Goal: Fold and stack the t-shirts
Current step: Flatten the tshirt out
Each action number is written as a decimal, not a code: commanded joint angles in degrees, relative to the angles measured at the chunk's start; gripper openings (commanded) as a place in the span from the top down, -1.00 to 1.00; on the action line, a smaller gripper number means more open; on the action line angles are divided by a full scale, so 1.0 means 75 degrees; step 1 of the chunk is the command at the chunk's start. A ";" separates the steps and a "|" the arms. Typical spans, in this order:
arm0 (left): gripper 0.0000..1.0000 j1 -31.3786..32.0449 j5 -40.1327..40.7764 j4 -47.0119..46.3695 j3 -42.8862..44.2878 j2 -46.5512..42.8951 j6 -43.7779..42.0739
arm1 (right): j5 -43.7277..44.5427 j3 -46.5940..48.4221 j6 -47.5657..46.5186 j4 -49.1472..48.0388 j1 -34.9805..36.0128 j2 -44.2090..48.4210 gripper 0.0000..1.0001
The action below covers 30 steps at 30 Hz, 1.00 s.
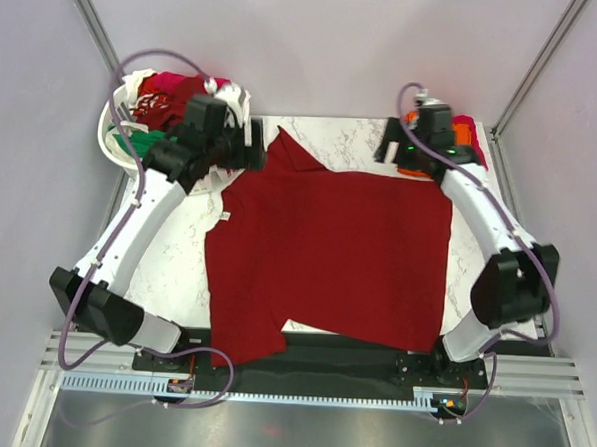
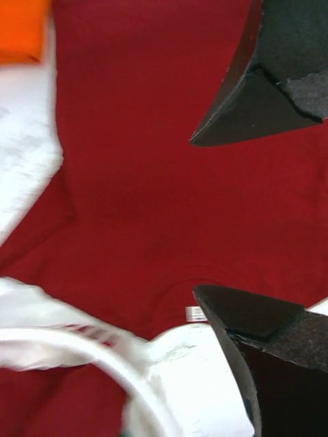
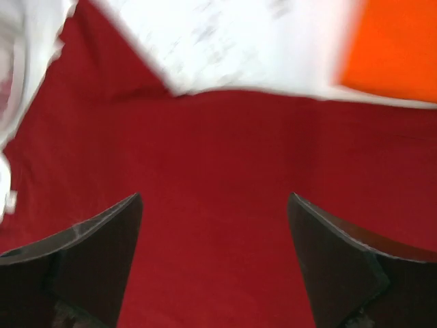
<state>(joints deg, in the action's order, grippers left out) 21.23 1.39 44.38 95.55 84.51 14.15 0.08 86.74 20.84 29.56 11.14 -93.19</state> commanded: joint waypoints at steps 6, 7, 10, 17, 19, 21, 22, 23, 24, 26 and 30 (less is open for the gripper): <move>-0.55 -0.0019 -0.0676 -0.0984 -0.4836 -0.2731 0.1113 | -0.0702 0.2737 -0.1067 -0.0614 0.1924 -0.2947 -0.31; -0.54 -0.0019 -0.0712 -0.0972 -0.5062 -0.3062 0.1159 | -0.0597 0.3057 -0.1311 -0.0579 0.2146 -0.3252 -0.19; -0.53 -0.0019 -0.0713 -0.0925 -0.5777 -0.4445 0.1113 | 0.0128 0.4264 -0.1571 -0.0473 0.2498 -0.4412 -0.13; -0.53 -0.0007 -0.0348 -0.0995 -0.6728 -0.6591 0.0844 | 0.1067 0.6585 -0.1864 -0.0531 0.2933 -0.6790 -0.03; -0.53 -0.0007 -0.0233 -0.0926 -0.6693 -0.6837 0.0832 | 0.1452 0.7055 -0.1877 -0.0636 0.2980 -0.7097 0.01; -0.52 0.0028 0.0140 -0.0738 -0.6622 -0.6990 0.0936 | 0.1734 0.7220 -0.1829 -0.0741 0.2980 -0.7344 0.03; -0.52 0.0051 0.0236 -0.0726 -0.6669 -0.7083 0.0972 | 0.1887 0.7197 -0.1864 -0.0800 0.2968 -0.7379 0.04; -0.52 0.0063 0.0190 -0.0749 -0.6809 -0.7328 0.0914 | 0.1911 0.7150 -0.1888 -0.0859 0.2968 -0.7438 0.04; -0.53 0.0063 0.0167 -0.0842 -0.6891 -0.7400 0.0879 | 0.1888 0.7138 -0.1981 -0.0941 0.2957 -0.7473 0.04; -0.53 0.0063 0.0131 -0.0925 -0.6916 -0.7296 0.0797 | 0.1771 0.7138 -0.2052 -0.0988 0.2980 -0.7602 0.04; -0.50 0.0052 -0.0091 -0.0925 -0.6869 -0.6956 0.0762 | 0.1689 0.7009 -0.2169 -0.1012 0.2968 -0.7719 0.05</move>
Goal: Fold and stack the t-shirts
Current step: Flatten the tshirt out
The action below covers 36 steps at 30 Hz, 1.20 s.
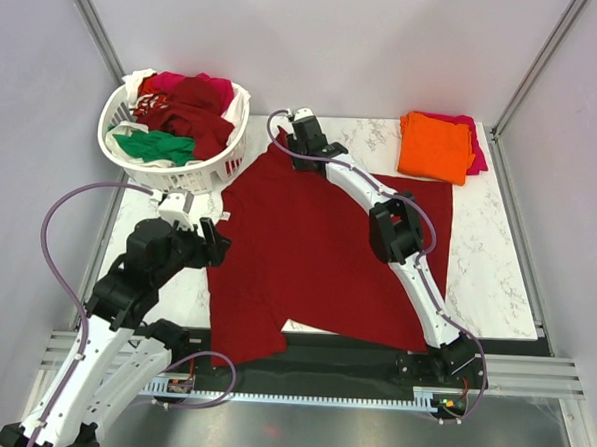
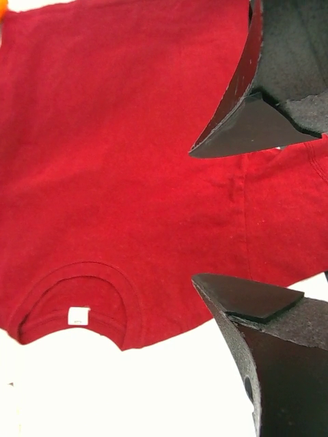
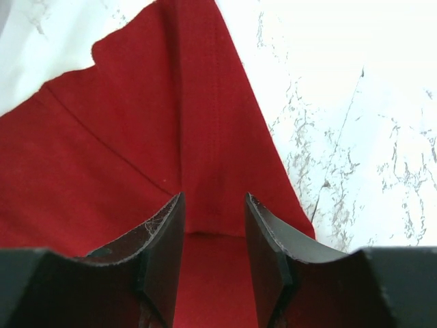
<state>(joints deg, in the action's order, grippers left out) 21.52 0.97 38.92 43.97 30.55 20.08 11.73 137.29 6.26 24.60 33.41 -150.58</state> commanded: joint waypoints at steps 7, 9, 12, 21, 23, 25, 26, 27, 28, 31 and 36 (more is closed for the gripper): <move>-0.49 0.0025 -0.0013 -0.0197 -0.0003 0.0205 -0.0017 | -0.0192 -0.0071 -0.0155 -0.0596 0.0033 -0.0044 0.06; -0.49 0.0014 0.0011 -0.0185 -0.0003 0.0193 -0.0028 | -0.0262 -0.0095 -0.0144 -0.0655 0.0057 -0.0020 0.07; -0.48 0.0014 0.0011 -0.0197 -0.0003 0.0205 -0.0017 | -0.0274 -0.0130 -0.0202 -0.0679 0.0163 -0.0031 0.07; -0.47 0.0025 0.0011 -0.0197 -0.0003 0.0216 -0.0028 | -0.0040 -0.0306 -0.0178 -0.0667 0.0210 -0.0160 0.08; -0.48 0.0014 0.0023 -0.0197 -0.0003 0.0205 -0.0028 | 0.0088 -0.0353 -0.0190 -0.0643 0.0221 -0.0219 0.09; -0.47 0.0025 0.0034 -0.0197 -0.0014 0.0216 -0.0028 | 0.0182 -0.0388 -0.0190 -0.0632 0.0210 -0.0231 0.10; -0.47 0.0014 0.0034 -0.0197 -0.0014 0.0216 -0.0028 | 0.0264 -0.0446 -0.0202 -0.0632 0.0210 -0.0231 0.11; -0.47 0.0014 0.0023 -0.0197 -0.0014 0.0228 -0.0028 | 0.0323 -0.0470 -0.0202 -0.0632 0.0210 -0.0231 0.12; -0.47 0.0014 0.0023 -0.0197 -0.0003 0.0240 -0.0028 | 0.0404 -0.0493 -0.0214 -0.0632 0.0210 -0.0231 0.13; -0.47 0.0014 0.0023 -0.0197 -0.0003 0.0252 -0.0028 | 0.0464 -0.0575 -0.0191 -0.0632 0.0128 -0.0231 0.22; -0.47 0.0014 0.0034 -0.0197 -0.0014 0.0275 -0.0028 | 0.0394 -0.0669 -0.0143 -0.0667 0.0034 -0.0172 0.59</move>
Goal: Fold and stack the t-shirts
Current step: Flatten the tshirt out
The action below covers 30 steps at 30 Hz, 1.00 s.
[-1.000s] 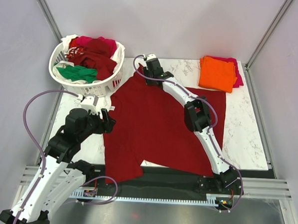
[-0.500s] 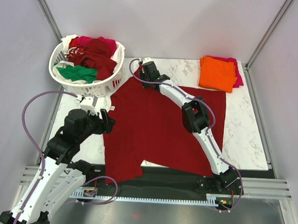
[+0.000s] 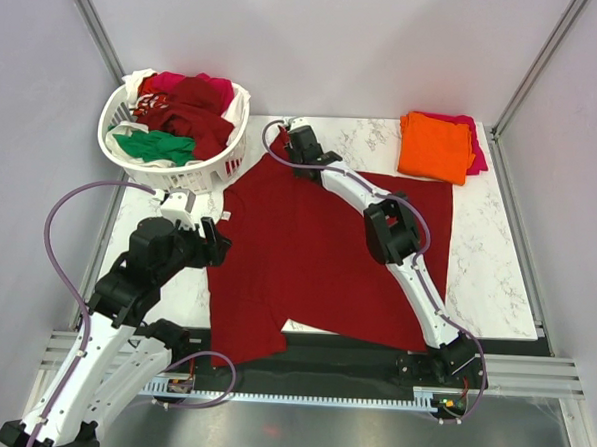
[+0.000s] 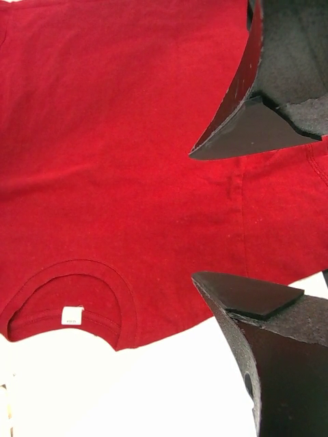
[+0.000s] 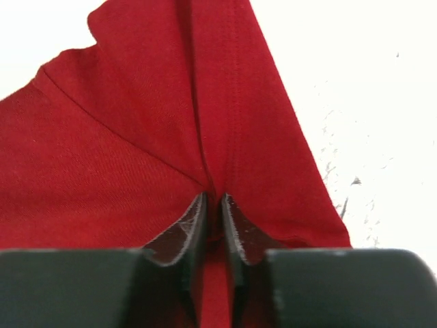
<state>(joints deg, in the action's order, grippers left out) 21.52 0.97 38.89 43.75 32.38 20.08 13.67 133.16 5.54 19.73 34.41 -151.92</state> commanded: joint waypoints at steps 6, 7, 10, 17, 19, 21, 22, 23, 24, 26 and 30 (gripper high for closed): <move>-0.46 0.0014 0.0058 -0.0194 0.0026 0.0054 -0.0028 | 0.0006 -0.0107 -0.0199 -0.0052 -0.0100 0.0192 0.73; -0.46 0.0014 0.0058 -0.0194 0.0026 0.0065 -0.0028 | -0.0053 -0.0107 -0.0211 -0.0040 -0.0100 0.0228 0.67; -0.45 0.0014 0.0058 -0.0194 0.0026 0.0077 -0.0028 | -0.0054 -0.0258 -0.0352 -0.0040 -0.0100 0.0427 -0.17; -0.44 0.0014 0.0081 -0.0194 0.0026 0.0065 -0.0028 | 0.0052 -0.0751 -0.0282 -0.0204 -0.0346 0.0849 -0.40; -0.44 0.0014 0.0081 -0.0194 0.0026 0.0065 -0.0028 | 0.0052 -0.0740 -0.0258 -0.0204 -0.0451 0.0849 -0.38; -0.43 0.0014 0.0081 -0.0194 0.0026 0.0065 -0.0028 | 0.0005 -0.0704 -0.0223 -0.0204 -0.0510 0.0803 -0.34; -0.43 0.0014 0.0093 -0.0194 0.0026 0.0065 -0.0028 | -0.0018 -0.0670 -0.0212 -0.0193 -0.0534 0.0802 -0.33; -0.43 0.0014 0.0105 -0.0194 0.0015 0.0077 -0.0028 | -0.0041 -0.0646 -0.0211 -0.0204 -0.0545 0.0791 -0.29; -0.43 0.0014 0.0093 -0.0194 0.0026 0.0077 -0.0028 | -0.0100 -0.0623 -0.0223 -0.0204 -0.0557 0.0779 -0.26; -0.43 0.0014 0.0093 -0.0194 0.0026 0.0089 -0.0028 | -0.0147 -0.0529 -0.0235 -0.0228 -0.0557 0.0767 -0.16; -0.43 0.0014 0.0105 -0.0194 0.0015 0.0100 -0.0028 | -0.0287 -0.0400 -0.0212 -0.0228 -0.0557 0.0720 0.08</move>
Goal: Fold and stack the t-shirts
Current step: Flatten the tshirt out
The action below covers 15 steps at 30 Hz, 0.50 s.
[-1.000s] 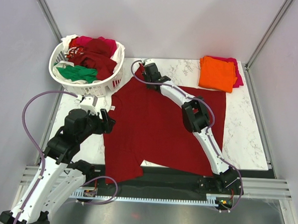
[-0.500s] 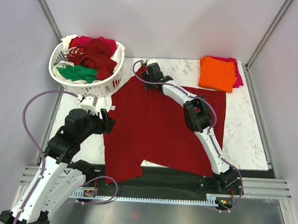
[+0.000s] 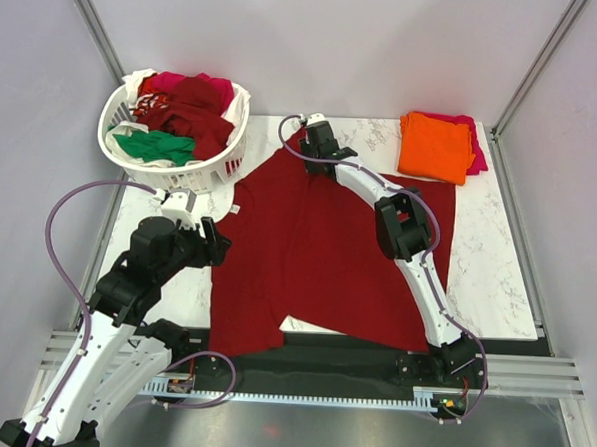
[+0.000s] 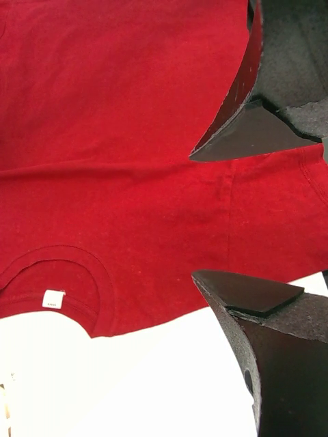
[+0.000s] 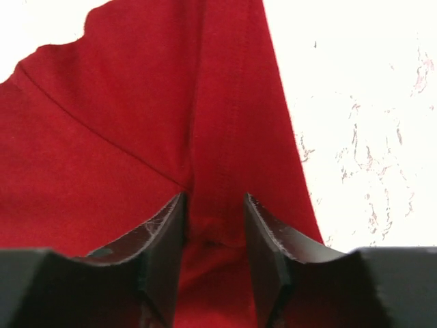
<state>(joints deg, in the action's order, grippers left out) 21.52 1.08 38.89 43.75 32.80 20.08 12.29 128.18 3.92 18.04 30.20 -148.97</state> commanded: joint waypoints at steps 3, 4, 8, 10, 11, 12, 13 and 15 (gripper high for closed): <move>-0.42 0.0014 0.0114 -0.0194 0.0015 0.0057 -0.0028 | -0.0256 0.0137 0.0016 -0.0015 0.0005 0.0397 0.12; -0.42 0.0014 0.0114 -0.0194 0.0015 0.0057 -0.0028 | -0.0314 0.0089 0.0028 -0.0015 -0.0006 0.0444 0.07; -0.42 0.0014 0.0114 -0.0194 0.0015 0.0068 -0.0017 | -0.0397 -0.0098 0.0133 -0.0073 -0.0100 0.0759 -0.27; -0.42 0.0014 0.0114 -0.0194 0.0015 0.0069 -0.0017 | -0.0386 -0.0274 0.0168 -0.0236 -0.0147 0.0901 -0.39; -0.42 0.0014 0.0114 -0.0194 0.0015 0.0069 -0.0017 | -0.0223 -0.0321 0.0145 -0.0284 -0.0205 0.0971 -0.40; -0.42 0.0014 0.0114 -0.0171 0.0015 0.0080 -0.0017 | -0.0117 -0.0263 0.0110 -0.0308 -0.0229 0.0948 -0.40; -0.41 0.0014 0.0125 -0.0170 0.0015 0.0069 -0.0017 | -0.0035 -0.0216 0.0017 -0.0296 -0.0264 0.0902 -0.41; -0.41 0.0014 0.0125 -0.0182 0.0015 0.0069 -0.0017 | 0.0071 -0.0064 -0.0019 -0.0215 -0.0381 0.0796 -0.41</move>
<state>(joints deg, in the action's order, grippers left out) 21.52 1.28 38.89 43.75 33.23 20.08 10.79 126.02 4.47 17.63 28.91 -146.61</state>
